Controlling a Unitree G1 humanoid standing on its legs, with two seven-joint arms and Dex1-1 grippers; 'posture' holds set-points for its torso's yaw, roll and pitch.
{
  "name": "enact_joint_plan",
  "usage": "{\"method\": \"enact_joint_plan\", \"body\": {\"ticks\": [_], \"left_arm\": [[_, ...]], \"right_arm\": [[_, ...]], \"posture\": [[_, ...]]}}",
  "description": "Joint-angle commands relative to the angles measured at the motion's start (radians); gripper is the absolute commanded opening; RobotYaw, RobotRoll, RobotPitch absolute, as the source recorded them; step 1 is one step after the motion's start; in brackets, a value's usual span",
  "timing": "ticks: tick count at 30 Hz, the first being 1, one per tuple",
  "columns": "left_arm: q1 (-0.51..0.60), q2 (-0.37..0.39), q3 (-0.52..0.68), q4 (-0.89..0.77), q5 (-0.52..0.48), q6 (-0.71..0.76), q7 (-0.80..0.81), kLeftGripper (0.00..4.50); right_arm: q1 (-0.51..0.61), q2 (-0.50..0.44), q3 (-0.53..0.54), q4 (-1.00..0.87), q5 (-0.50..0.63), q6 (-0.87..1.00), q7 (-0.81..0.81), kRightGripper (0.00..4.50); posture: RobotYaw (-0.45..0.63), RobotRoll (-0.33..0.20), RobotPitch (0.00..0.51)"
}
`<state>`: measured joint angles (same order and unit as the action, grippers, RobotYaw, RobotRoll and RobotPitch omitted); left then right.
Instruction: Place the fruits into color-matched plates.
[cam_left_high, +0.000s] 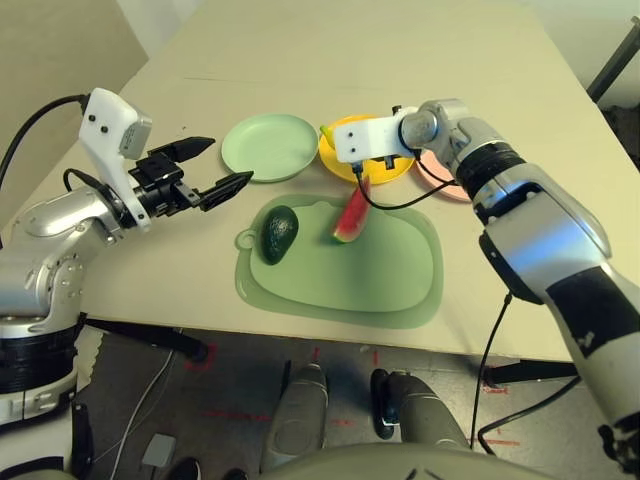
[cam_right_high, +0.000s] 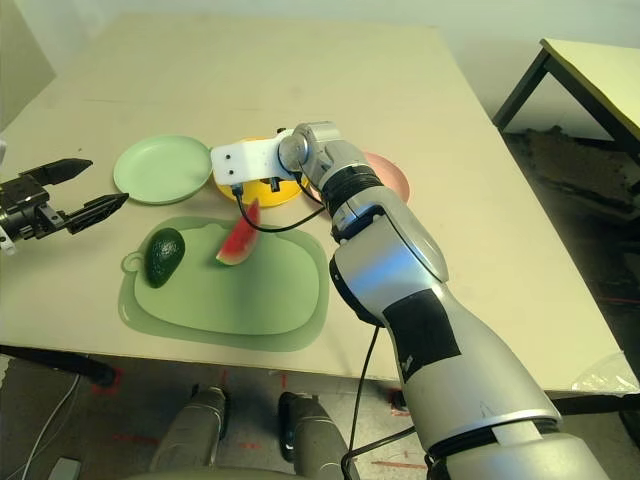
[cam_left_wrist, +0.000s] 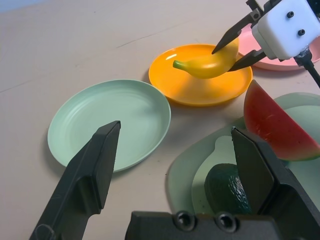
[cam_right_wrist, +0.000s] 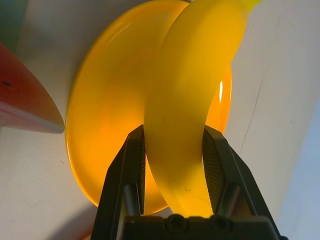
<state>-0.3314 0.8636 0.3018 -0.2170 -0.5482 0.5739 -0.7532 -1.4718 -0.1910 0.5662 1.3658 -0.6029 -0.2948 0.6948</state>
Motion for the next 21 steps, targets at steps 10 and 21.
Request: {"method": "enact_joint_plan", "body": {"ticks": [10,21], "left_arm": [[0.013,-0.006,0.004,-0.028,0.009,0.008,0.011,4.5],[0.034,-0.004,0.005,-0.055,0.003,0.024,0.018,4.5]], "right_arm": [[0.012,0.004,-0.014,0.005,-0.005,0.006,0.004,1.64],[0.028,0.015,-0.01,0.006,-0.009,0.016,-0.001,1.64]], "posture": [[0.22,0.0,0.221],[0.23,0.0,0.247]]}}
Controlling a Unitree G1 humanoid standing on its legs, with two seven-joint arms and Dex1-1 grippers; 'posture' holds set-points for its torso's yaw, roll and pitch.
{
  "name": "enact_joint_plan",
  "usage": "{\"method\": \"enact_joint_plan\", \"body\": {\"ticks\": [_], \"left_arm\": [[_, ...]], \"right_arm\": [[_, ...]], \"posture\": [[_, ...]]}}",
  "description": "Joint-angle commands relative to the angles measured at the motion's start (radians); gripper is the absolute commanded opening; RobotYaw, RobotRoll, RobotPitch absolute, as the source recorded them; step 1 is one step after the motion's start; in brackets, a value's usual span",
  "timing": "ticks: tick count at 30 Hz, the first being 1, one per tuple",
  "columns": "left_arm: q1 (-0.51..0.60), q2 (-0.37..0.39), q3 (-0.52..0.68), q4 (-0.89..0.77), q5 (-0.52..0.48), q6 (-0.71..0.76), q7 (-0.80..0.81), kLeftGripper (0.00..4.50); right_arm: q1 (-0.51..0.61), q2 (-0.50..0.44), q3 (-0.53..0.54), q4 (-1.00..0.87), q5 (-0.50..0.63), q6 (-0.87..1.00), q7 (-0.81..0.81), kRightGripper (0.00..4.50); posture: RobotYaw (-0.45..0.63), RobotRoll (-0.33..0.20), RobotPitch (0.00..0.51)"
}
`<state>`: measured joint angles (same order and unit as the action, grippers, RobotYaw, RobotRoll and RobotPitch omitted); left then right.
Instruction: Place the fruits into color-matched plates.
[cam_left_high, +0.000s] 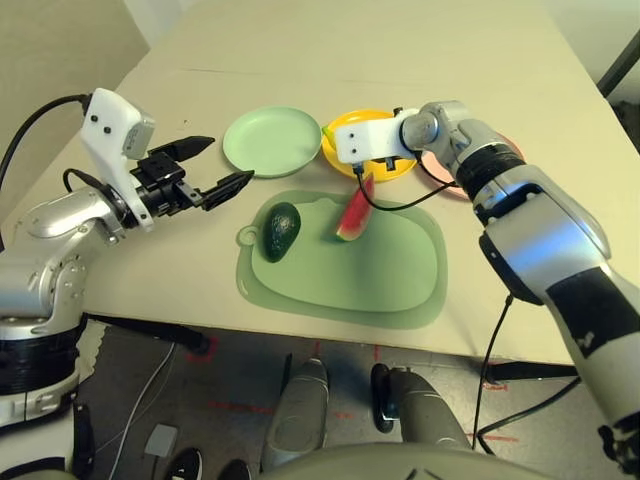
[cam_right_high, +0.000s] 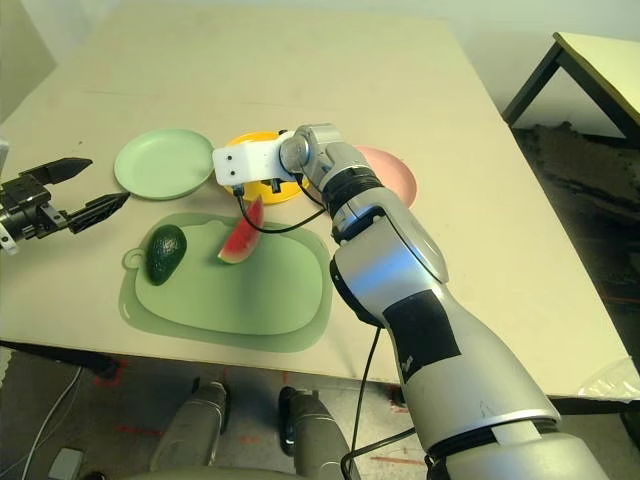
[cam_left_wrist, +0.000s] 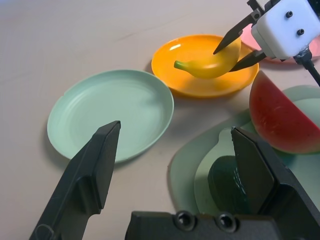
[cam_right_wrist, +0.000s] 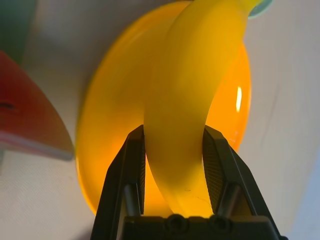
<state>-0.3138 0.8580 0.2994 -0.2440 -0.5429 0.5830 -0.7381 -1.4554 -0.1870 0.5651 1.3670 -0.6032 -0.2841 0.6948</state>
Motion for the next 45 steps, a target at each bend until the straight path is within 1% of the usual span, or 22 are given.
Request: {"method": "enact_joint_plan", "body": {"ticks": [1,10,17,19,21,25,26,31,35,41,45], "left_arm": [[0.02,0.001,0.009,-0.031,-0.004,0.016,0.004,4.5],[0.04,0.009,0.021,-0.047,-0.012,0.025,0.004,4.5],[0.023,0.005,0.01,-0.039,-0.01,0.026,0.002,4.5],[0.018,0.0,0.004,-0.038,-0.009,0.025,0.003,4.5],[0.017,-0.005,-0.001,-0.04,-0.01,0.025,0.004,4.5],[0.01,-0.013,-0.01,-0.031,-0.004,0.02,0.003,4.5],[0.009,-0.013,-0.011,-0.029,-0.003,0.019,0.002,4.5],[-0.009,-0.014,-0.021,0.004,0.008,0.0,-0.013,4.5],[-0.033,-0.004,-0.039,0.063,0.028,-0.046,-0.061,4.5],[-0.023,0.017,-0.028,0.113,0.007,-0.101,-0.188,4.5],[-0.004,0.034,-0.009,0.149,-0.012,-0.145,-0.283,4.5]], "right_arm": [[0.012,0.012,-0.008,0.005,-0.01,0.007,-0.004,1.64],[0.013,0.011,-0.004,0.008,-0.023,0.032,-0.039,1.64],[0.009,-0.007,0.007,0.012,-0.055,0.063,-0.07,1.64],[0.01,-0.012,0.008,0.013,-0.063,0.066,-0.073,2.36],[0.011,-0.017,0.007,0.013,-0.067,0.066,-0.073,2.93],[0.008,-0.023,0.004,0.013,-0.076,0.064,-0.074,4.37],[0.005,-0.025,0.005,0.013,-0.079,0.064,-0.075,4.44],[-0.013,-0.046,0.018,0.01,-0.101,0.046,-0.066,4.44],[-0.041,-0.096,0.046,0.001,-0.138,-0.026,-0.019,4.44],[-0.082,-0.208,0.091,-0.028,-0.183,-0.226,0.102,4.44],[-0.09,-0.277,0.098,-0.071,-0.166,-0.423,0.215,4.44]], "posture": [[0.24,0.0,0.248],[0.24,0.0,0.248],[0.23,0.0,0.239],[0.23,0.0,0.24],[0.22,0.0,0.238],[0.21,0.0,0.234],[0.21,0.0,0.234],[0.19,0.0,0.225],[0.16,0.0,0.218],[0.12,0.0,0.205],[0.11,0.0,0.197]]}}
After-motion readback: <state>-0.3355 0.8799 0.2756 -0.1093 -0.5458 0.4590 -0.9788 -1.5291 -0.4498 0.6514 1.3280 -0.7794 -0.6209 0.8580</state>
